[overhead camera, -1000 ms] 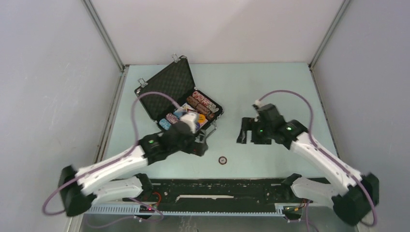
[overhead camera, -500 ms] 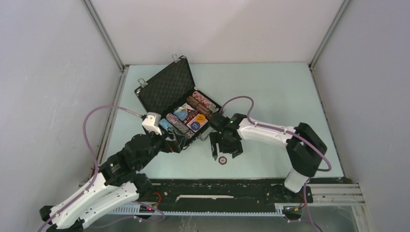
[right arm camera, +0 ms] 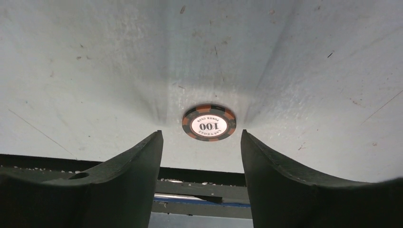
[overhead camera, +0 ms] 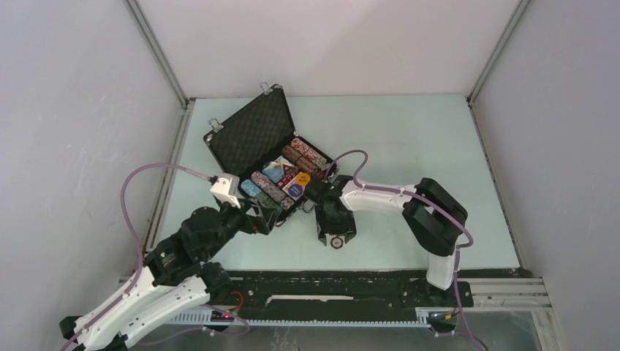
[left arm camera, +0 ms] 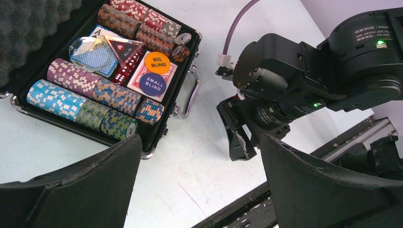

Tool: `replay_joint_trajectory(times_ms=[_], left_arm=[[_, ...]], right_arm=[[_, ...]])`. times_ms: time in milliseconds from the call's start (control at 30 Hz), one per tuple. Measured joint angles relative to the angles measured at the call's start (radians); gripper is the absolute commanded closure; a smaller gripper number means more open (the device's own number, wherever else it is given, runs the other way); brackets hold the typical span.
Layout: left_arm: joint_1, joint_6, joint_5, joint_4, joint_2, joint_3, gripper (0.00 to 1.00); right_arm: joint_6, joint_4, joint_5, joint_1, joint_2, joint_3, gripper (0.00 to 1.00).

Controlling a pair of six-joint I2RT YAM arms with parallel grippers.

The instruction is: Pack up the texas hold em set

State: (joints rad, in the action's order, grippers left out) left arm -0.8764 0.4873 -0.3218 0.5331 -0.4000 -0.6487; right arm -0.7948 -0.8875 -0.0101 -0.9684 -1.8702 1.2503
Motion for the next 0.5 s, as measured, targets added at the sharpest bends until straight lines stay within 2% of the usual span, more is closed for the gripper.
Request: replay_joint_trajectory(times_ms=[300, 400, 500], left_arm=[[0.000, 0.000, 0.011, 0.000, 0.007, 0.000, 0.00], [0.000, 0.000, 0.012, 0.000, 0.010, 0.000, 0.00], [0.000, 0.000, 0.013, 0.000, 0.009, 0.000, 0.00]], right_arm=[[-0.009, 0.000, 0.042, 0.001, -0.031, 0.006, 0.37], [-0.013, 0.001, 0.047, -0.002, -0.031, 0.006, 0.40], [-0.014, 0.003, 0.050, -0.004, -0.034, 0.010, 0.48]])
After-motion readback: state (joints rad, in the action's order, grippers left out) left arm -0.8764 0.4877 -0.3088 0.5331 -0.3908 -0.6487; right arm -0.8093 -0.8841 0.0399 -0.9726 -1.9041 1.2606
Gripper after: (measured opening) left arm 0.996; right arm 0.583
